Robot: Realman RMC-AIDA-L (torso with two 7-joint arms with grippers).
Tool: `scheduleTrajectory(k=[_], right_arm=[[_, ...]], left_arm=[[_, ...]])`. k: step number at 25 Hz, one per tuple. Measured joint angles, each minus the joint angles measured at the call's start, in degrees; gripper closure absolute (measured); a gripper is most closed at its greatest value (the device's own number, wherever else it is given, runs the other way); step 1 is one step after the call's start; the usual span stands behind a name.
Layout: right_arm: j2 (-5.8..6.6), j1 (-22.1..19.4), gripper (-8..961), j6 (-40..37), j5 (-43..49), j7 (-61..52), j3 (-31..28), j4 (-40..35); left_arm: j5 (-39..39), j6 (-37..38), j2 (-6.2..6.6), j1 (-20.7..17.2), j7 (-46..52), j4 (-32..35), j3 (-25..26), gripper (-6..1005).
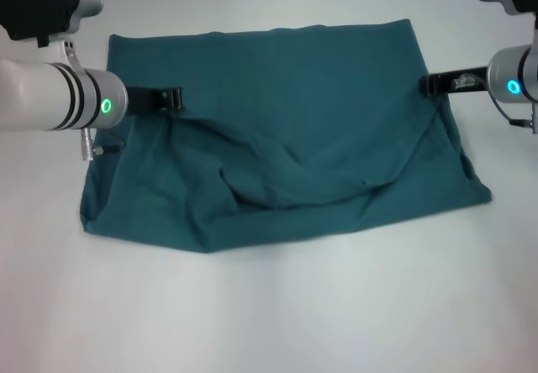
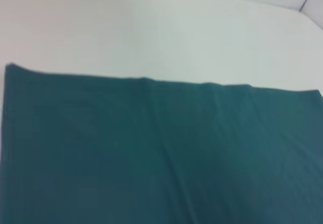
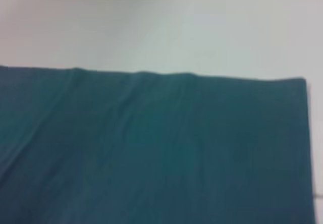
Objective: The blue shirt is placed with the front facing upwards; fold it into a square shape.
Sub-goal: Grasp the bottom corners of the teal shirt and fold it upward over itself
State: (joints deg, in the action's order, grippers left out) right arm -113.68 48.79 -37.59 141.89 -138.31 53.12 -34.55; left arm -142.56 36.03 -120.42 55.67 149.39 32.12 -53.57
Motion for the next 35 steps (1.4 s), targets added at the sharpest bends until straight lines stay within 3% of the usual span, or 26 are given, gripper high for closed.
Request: scheduleTrajectory(k=[9,16,26,35], right_arm=[[-1.29,4.1,877,6.2,13.1,-0.7,0.3,1.4],[-1.78,7.2,859,9.7,17.8,-0.7,0.4,4.4],[-3.64,7.5,832,10.6,25.1,-0.5,0.9,5.4],[-4.14,7.5,790,12.9,25.9,-0.2,4.7,5.6]], left_arm=[[-0.2,-4.4,0.76,1.8,-0.1,-0.4,-0.2,950],[-2.6,-7.0,0.62,3.6,0.0,-3.1,-0.2,952],[-4.6,-7.4,-0.84,3.1,-0.9,-3.5,-0.5,946],[-5.0,-6.0,-0.51,3.7,0.5,-5.8,0.2,926]])
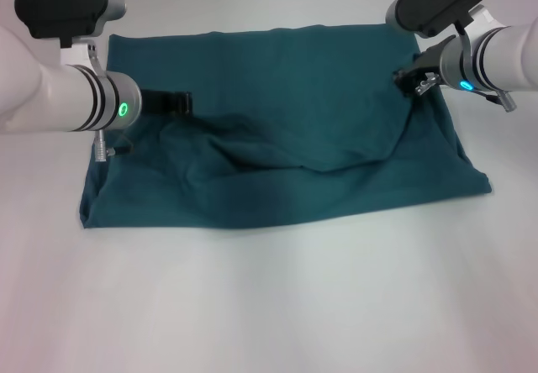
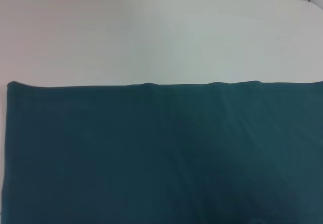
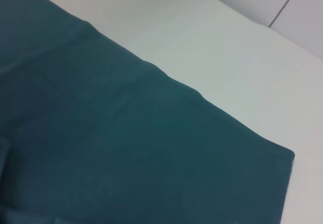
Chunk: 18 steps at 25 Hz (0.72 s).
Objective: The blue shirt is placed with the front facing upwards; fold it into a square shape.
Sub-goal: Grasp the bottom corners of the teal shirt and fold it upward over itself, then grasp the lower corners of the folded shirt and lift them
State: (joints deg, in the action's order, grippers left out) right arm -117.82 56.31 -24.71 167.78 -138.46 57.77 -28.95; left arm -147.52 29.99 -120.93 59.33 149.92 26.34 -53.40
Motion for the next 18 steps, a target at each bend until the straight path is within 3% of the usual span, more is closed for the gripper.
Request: scheduleTrajectory(k=[3,7,11,13,15,18], right_arm=[[-0.16,-0.3,727,0.5,0.0,-0.9,-0.1,-0.3],[0.17,-1.2,643,-2.0,-0.1,-5.0,-0.6,-2.7],[-0.25,-4.9,532,-7.8,-2.9,-6.9,-0.7,-11.1],[-0.78,-8.0,435,-12.0,-7.3,-6.3,-0.7,-17.3],[-0.73,-11.4,338,-16.9,-14.1,-5.2,-0.7,-23.3],[1.2,-16.3,233,-25.8,-28.8,-2.0,-1.8,-28.4]], left_arm=[[0.1,0.2,0.0,-0.4,0.1,0.1,0.4,920],[0.3,2.2,-0.1,-1.3,1.3,1.8,0.7,714],[2.5,5.8,-1.97,-6.2,2.9,11.3,0.7,532],[5.9,8.5,-2.81,-9.5,2.9,17.2,0.3,446],[10.3,11.8,-2.87,-12.6,2.7,21.7,-0.3,360],[16.3,17.3,-2.2,-16.3,2.4,25.3,0.1,320]])
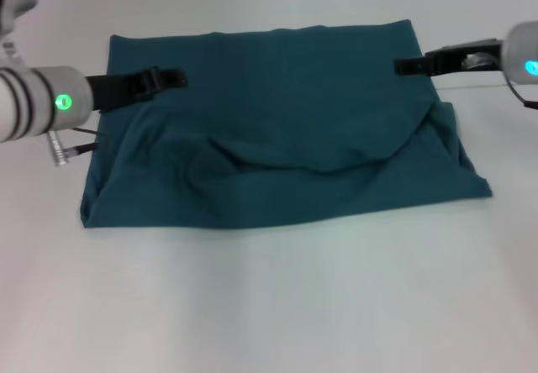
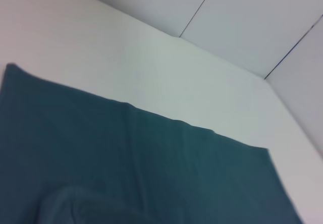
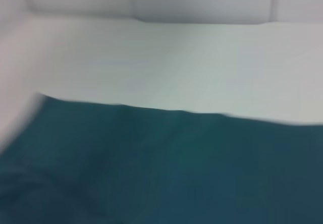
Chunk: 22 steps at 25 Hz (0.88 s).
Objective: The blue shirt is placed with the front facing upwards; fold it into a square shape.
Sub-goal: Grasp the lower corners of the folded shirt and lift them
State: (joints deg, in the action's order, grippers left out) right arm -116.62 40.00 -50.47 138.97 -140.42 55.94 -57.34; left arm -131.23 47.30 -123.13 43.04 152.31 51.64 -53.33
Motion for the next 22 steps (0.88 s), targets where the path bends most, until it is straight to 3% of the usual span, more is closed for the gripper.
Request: scheduleTrajectory(k=[2,5,9,15,20,22], right_arm=[[1.61,-3.0,163,-7.2,-11.3,3.3,-2.4,-0.5],[2.74,-7.3,22,-17.0,-23.7,7.2,-6.8,0.5],[3.03,-12.3,23,-28.3,-32.9,11.5,-14.3,4.5],[3.95,-16.2,24,-39.7,-35.8,18.1,-23.4,13.9],[4.67,-17.6,26,-41.9,-35.2,21.8,-25.4,18.2],[4.82,-17.7,26,-41.8,-34.9,22.1,-25.5,18.6]], left_arm=[[3.6,3.1,0.65,-2.2,-0.3,1.1,0.7,322],[9.3,7.8,1.64,-4.9,-1.3,1.1,3.3,326],[16.7,14.3,2.54,-7.1,-5.7,-3.6,11.3,330],[18.8,20.0,4.51,-8.0,-11.8,-12.0,18.8,336],[16.5,18.6,4.51,-9.8,-20.2,-12.9,19.7,341],[16.1,18.3,4.33,-10.5,-29.7,-12.4,20.1,341]])
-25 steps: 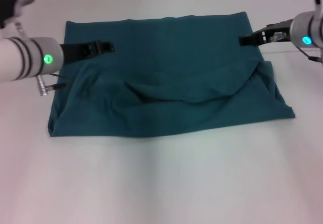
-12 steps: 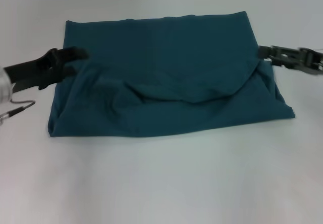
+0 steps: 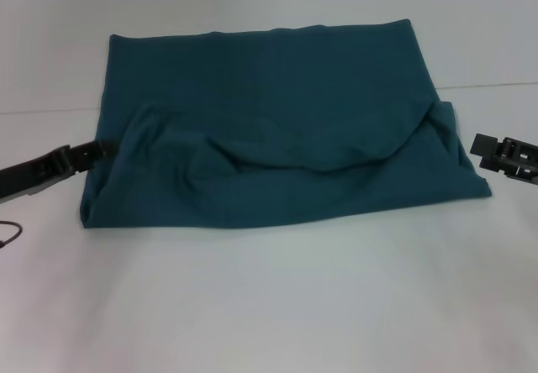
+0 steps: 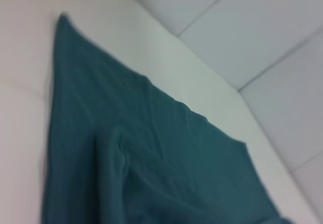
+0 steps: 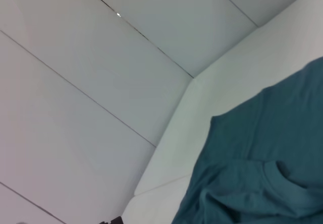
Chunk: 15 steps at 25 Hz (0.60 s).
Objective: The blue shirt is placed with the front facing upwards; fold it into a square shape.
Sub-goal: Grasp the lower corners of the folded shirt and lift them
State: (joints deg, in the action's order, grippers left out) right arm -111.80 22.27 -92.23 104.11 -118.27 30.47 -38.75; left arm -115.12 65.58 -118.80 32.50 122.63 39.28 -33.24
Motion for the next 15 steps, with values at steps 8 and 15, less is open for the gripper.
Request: scheduleTrajectory(k=[8,15], right_arm=[[0.05,-0.1,30,0.3,0.1,0.0,-0.1,0.1],[0.01,-0.1,34,0.6,0.0,-0.2,-0.1,0.2]], left_arm=[[-6.4,-5.6,-0.67,0.1,-12.6,-1.0,-1.5,341],[-8.0,-10.5,-1.28,0.5,-13.1,-3.1,-4.2,340]])
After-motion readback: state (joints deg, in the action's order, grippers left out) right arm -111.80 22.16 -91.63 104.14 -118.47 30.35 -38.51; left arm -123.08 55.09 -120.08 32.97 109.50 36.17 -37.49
